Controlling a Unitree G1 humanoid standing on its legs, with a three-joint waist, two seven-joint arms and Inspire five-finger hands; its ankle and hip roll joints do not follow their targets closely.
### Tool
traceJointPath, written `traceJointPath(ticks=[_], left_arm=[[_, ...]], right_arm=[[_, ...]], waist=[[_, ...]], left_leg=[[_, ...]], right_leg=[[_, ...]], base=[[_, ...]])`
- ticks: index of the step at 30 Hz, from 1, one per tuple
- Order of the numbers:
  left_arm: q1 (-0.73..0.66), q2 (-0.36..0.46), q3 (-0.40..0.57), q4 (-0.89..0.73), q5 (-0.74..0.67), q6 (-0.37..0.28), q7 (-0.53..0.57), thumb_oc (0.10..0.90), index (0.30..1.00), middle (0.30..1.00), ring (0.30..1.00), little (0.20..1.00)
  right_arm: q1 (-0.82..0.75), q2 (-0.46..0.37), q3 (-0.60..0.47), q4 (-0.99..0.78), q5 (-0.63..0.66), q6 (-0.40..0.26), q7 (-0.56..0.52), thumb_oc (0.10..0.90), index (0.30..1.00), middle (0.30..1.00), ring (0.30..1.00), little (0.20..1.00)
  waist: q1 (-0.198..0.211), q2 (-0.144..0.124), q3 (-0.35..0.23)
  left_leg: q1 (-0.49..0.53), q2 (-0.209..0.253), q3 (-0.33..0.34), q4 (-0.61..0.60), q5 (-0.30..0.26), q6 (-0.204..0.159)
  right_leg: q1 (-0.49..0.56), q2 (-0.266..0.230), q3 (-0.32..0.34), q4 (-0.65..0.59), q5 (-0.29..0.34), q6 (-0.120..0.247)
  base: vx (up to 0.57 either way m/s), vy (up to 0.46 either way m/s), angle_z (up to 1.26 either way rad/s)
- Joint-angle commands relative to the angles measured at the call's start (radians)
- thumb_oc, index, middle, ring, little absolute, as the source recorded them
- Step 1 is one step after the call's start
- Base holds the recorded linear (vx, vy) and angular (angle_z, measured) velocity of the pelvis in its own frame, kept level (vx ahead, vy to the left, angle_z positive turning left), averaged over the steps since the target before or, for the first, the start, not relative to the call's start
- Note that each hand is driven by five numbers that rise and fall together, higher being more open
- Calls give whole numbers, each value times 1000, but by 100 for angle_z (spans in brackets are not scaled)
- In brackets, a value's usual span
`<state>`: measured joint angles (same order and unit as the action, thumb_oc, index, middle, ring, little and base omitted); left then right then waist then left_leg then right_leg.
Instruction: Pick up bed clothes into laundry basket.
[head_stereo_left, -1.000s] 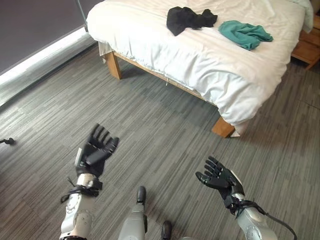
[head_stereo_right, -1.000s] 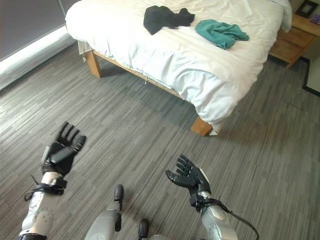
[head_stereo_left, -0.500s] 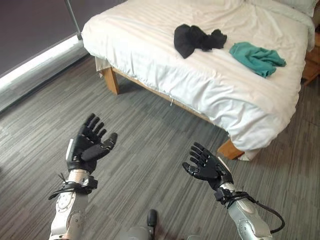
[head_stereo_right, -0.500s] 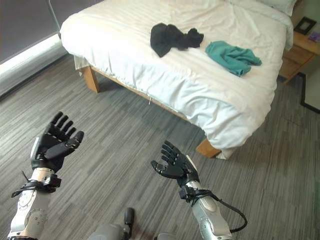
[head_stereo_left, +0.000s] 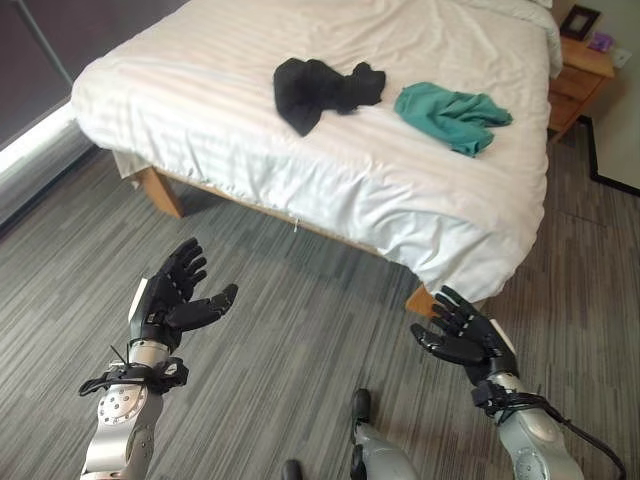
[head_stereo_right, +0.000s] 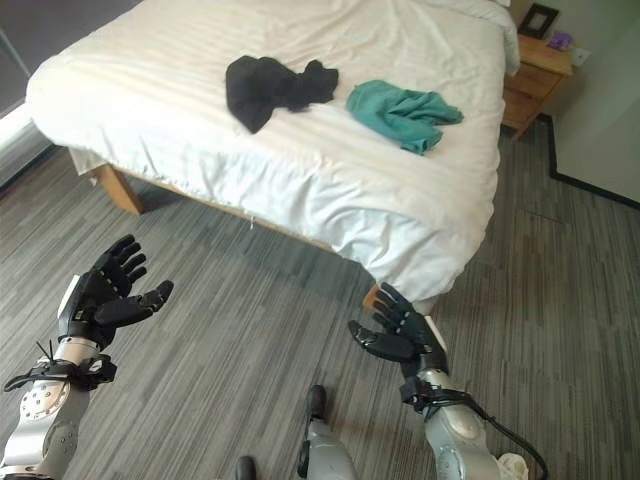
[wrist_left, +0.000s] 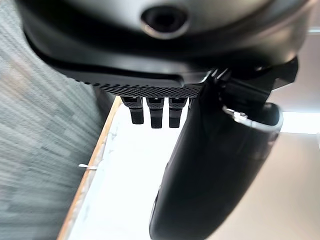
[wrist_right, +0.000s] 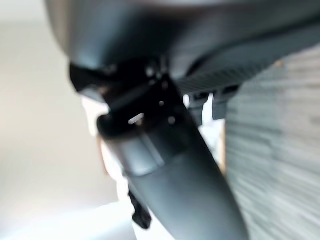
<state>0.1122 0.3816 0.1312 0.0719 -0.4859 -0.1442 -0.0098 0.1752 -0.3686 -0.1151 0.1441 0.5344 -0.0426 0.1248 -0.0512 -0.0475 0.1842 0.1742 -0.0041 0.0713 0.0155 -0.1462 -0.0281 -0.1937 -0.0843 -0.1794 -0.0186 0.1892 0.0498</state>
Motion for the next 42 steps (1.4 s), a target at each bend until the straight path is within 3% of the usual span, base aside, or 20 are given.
traceJointPath(ticks=[1,2,3,5,8,9,13,15,19,21,22,23,26,29,32,34,37,39,40,42], left_arm=[[-36,27,23,-122,-43,-27,23,800,900,900,900,900],[-36,29,23,-124,-43,-26,23,800,900,900,900,900],[-31,29,23,-133,-49,-22,25,800,900,900,900,900],[-39,13,10,-123,-73,-19,41,800,900,900,900,900],[-54,-10,-38,-115,-101,-16,54,800,900,900,900,900],[-66,-3,-49,-129,-83,-21,63,800,900,900,900,900],[-81,-15,-96,-160,-72,-44,47,800,900,900,900,900],[-95,-28,-135,-175,-84,-46,42,800,900,900,900,900],[-116,-28,-204,-191,-122,-40,15,800,900,900,900,900],[-112,-23,-197,-201,-120,-35,11,800,900,900,900,900],[-106,-13,-179,-207,-118,-43,6,800,900,900,900,900],[-110,-8,-170,-206,-120,-48,10,800,900,900,900,900],[-125,20,-146,-216,-99,-52,17,800,900,900,900,900],[-127,46,-112,-232,-82,-57,9,800,900,900,900,900],[-163,67,-131,-225,-73,-62,0,800,900,900,900,900],[-211,65,-190,-203,-77,-64,7,800,900,900,900,900],[-216,26,-228,-212,-134,-69,18,800,900,900,900,900],[-227,8,-298,-224,-201,-56,-1,800,900,900,900,900],[-228,6,-297,-224,-201,-56,-1,800,900,900,900,900],[-247,7,-397,-235,-227,-38,-38,800,900,900,900,900]], right_arm=[[-93,-27,-14,-99,29,-134,-87,800,900,900,900,900],[-94,-25,-15,-99,30,-134,-88,800,900,900,900,900],[-103,-25,-6,-108,34,-133,-89,800,900,900,900,900],[-115,-29,16,-112,37,-127,-91,800,900,900,900,900],[-121,-35,61,-103,60,-116,-76,800,900,900,900,900],[-122,-34,83,-95,66,-120,-69,800,900,900,900,900],[-120,-42,150,-114,-24,-112,-48,800,900,900,900,900],[-126,-36,183,-128,-33,-112,-38,800,900,900,900,900],[-120,-1,232,-102,-53,-102,-28,800,900,900,900,900],[-111,6,229,-115,-60,-98,-17,800,900,900,900,900],[-99,15,218,-129,-93,-103,0,800,900,900,900,900],[-95,14,213,-126,-96,-102,5,800,900,900,900,900],[-76,-16,127,-134,-110,-108,-9,800,900,900,900,900],[-88,-57,6,-135,-90,-131,-46,800,900,900,900,900],[-154,-151,-160,-151,-67,-179,-122,800,900,900,900,900],[-253,-228,-222,-57,-22,-224,-237,800,900,900,900,900],[-298,-272,-213,-39,29,-227,-238,800,900,900,900,900],[-370,-376,-173,0,56,-229,-218,800,900,900,900,900],[-375,-380,-170,6,59,-231,-216,800,900,900,900,900],[-525,-518,-101,150,136,-244,-220,800,900,900,900,900]], waist=[[40,-8,-14],[36,-6,-13],[57,-18,12],[85,-37,42],[114,-35,49],[123,-26,44],[166,10,20],[174,27,12],[187,20,-20],[182,19,-28],[173,15,-18],[162,13,-2],[120,17,11],[88,16,2],[55,-2,0],[65,-16,-11],[86,-29,-32],[99,-44,-41],[97,-42,-40],[113,-66,-34]], left_leg=[[-228,247,-103,502,368,-37],[-244,248,-113,525,361,-38],[-313,222,-157,619,355,-15],[-423,188,-175,653,315,10],[-460,192,-147,467,307,-23],[-458,190,-122,325,320,-42],[-443,84,-143,6,362,-64],[-430,52,-151,-34,388,-78],[-385,34,-146,21,307,-38],[-369,35,-131,20,285,-22],[-326,24,-93,29,246,25],[-302,18,-87,28,239,37],[-249,18,-86,-8,224,53],[-214,13,-108,-43,216,53],[-195,-12,-150,-60,190,51],[-202,-34,-176,-67,199,54],[-196,-35,-169,-86,203,54],[-196,-34,-182,-84,200,51],[-197,-34,-184,-83,199,51],[-215,-32,-206,-62,193,48]], right_leg=[[80,52,39,-4,-60,18],[79,54,34,-5,-59,17],[104,60,43,-17,-66,1],[151,59,69,-42,-87,-15],[200,38,76,-61,-102,1],[207,36,67,-65,-120,4],[261,67,79,-65,-175,12],[295,78,94,-54,-212,13],[330,-2,109,39,-278,47],[310,-23,111,103,-278,61],[199,-71,126,316,-205,91],[148,-70,143,391,-145,102],[65,-71,138,487,-81,92],[23,-35,150,418,-115,88],[48,34,221,207,-183,78],[86,28,245,101,-158,82],[128,19,236,38,-138,82],[144,22,224,13,-135,79],[145,22,223,11,-134,79],[154,24,202,2,-133,72]], base=[[116,-285,-18],[169,-360,-33],[88,-147,-47],[217,-156,-55],[332,29,-24],[334,125,16],[390,125,9],[370,146,-13],[319,256,-46],[224,285,-82],[188,278,-72],[218,341,-71],[164,163,-16],[230,61,4],[189,-29,29],[103,-37,74],[63,-28,51],[54,-42,2],[57,-71,6],[14,-87,21]])
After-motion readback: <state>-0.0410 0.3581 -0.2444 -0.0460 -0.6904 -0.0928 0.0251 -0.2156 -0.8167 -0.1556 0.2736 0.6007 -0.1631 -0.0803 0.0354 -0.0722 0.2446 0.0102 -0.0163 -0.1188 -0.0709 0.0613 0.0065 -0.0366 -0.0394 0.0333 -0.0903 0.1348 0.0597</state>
